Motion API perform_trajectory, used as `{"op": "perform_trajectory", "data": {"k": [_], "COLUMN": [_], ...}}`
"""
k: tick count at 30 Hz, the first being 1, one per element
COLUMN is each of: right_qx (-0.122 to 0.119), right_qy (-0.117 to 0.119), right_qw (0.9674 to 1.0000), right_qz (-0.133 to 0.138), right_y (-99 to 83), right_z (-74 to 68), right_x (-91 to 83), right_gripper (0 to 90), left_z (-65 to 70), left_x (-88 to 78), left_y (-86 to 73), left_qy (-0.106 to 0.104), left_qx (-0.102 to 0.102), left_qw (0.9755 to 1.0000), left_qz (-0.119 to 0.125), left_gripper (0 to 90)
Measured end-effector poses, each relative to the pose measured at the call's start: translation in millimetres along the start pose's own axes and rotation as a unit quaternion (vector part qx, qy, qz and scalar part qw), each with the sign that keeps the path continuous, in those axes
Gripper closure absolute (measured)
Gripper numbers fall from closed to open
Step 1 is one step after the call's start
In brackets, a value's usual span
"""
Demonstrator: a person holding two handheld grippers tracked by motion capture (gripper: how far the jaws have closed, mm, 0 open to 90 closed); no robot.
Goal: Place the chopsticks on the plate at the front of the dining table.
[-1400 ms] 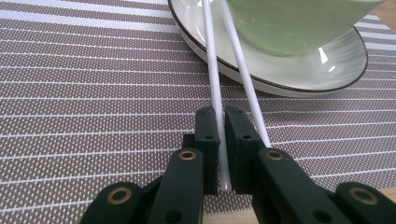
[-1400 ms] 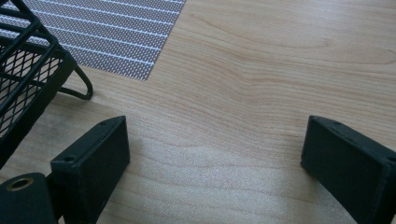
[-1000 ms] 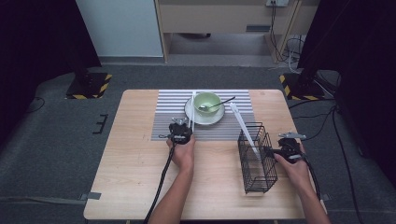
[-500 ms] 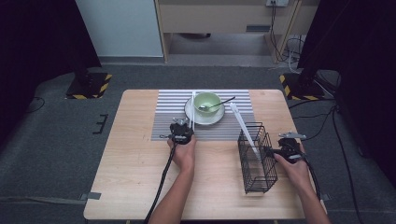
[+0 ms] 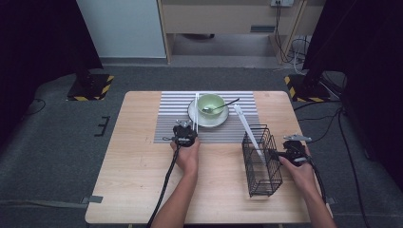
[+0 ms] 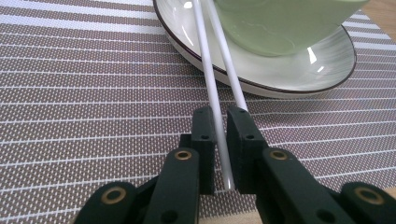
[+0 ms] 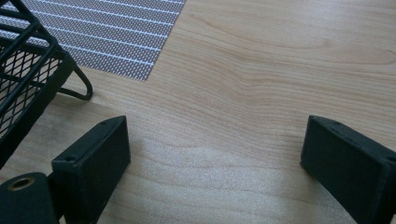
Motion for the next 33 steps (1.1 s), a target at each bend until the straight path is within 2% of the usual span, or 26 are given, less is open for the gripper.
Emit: {"op": "perform_trajectory", "data": {"k": [3, 5, 8, 10, 12, 14, 21, 27, 33], "right_qx": [0.0, 0.0, 0.0, 0.0, 0.0, 0.0, -0.001, 0.0, -0.001], "right_qy": [0.0, 0.0, 0.0, 0.0, 0.0, -0.001, -0.002, -0.002, -0.003], "right_qw": [1.0, 1.0, 1.0, 1.0, 1.0, 1.0, 1.0, 1.0, 1.0], "right_qz": [0.0, 0.0, 0.0, 0.0, 0.0, 0.0, -0.001, -0.001, -0.001], "right_y": [-0.1, -0.1, -0.1, 0.0, 0.0, 0.0, 0.3, 0.3, 0.3], "right_z": [0.0, 0.1, 0.0, 0.0, 0.0, 0.0, -0.1, 0.0, 0.0], "right_x": [-0.1, -0.2, -0.1, -0.1, 0.0, 0.1, 0.6, 0.6, 0.6], "right_gripper": [8.1, 8.2, 8.2, 8.2, 8.2, 8.1, 7.8, 7.8, 7.7], "left_z": [1.0, 0.9, 2.3, 2.0, 2.4, 3.3, 8.9, 13.8, 17.6], "left_x": [-2.1, -5.3, -10.9, -14.8, -18.3, -20.8, -22.5, -26.3, -28.9], "left_y": [1.1, 2.6, 6.1, 7.7, 8.8, 9.2, 8.1, 10.8, 9.9], "left_qy": [0.006, 0.007, 0.011, 0.013, 0.011, 0.011, -0.004, -0.003, -0.004], "left_qx": [0.004, 0.003, 0.018, 0.018, 0.013, 0.02, 0.025, 0.036, 0.048], "left_qw": [1.0, 0.9999, 0.9997, 0.9996, 0.9995, 0.9993, 0.999, 0.9982, 0.9979], "left_qz": [0.006, 0.008, 0.016, 0.02, 0.026, 0.031, 0.038, 0.048, 0.044], "left_gripper": [73.1, 71.1, 69.6, 68.3, 64.6, 61.6, 43.9, 38.3, 35.8]}}
Point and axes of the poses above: each handheld gripper's, and its own axes: x roughly forward along the jaws, y roughly out of its top, z roughly to its right, the point moved 9 cm from there along x, roughly forward along the jaws, and after that the axes turned 1 degree about -y, right-handed, at the moved point
